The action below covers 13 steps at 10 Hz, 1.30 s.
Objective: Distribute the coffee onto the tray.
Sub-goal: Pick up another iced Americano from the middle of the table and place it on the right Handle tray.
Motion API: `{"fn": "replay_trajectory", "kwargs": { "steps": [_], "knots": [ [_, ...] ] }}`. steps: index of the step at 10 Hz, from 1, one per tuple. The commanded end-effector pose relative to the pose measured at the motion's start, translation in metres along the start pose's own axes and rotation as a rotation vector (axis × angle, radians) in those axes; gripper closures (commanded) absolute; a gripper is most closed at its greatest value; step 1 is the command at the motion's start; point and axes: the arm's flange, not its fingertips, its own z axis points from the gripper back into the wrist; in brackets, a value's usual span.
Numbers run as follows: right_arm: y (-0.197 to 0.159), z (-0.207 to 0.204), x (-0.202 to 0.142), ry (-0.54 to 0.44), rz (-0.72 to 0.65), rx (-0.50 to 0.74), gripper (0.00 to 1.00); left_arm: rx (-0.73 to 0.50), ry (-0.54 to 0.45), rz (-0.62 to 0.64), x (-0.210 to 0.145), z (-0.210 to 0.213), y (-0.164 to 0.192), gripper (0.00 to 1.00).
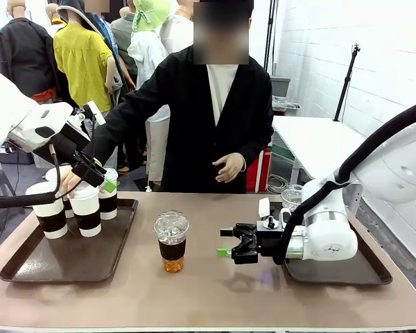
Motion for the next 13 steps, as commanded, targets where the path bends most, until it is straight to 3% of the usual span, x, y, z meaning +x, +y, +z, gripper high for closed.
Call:
{"fn": "replay_trajectory", "kwargs": {
  "steps": [1,10,13],
  "knots": [
    [-0.008,-0.021,-0.007,0.004,0.019,-0.020,0.00,-0.010,-0.004,-0.005,-0.001,0.001,0.002,0.00],
    [-0.009,-0.017,-0.004,0.009,0.001,0.015,0.00,-0.010,-0.004,-0.005,-0.001,0.001,0.002,0.00],
    [-0.013,-0.047,-0.004,0.001,0.004,0.036,0.00,-0.010,-0.004,-0.005,-0.001,0.001,0.002,0.00]
  ]
}}
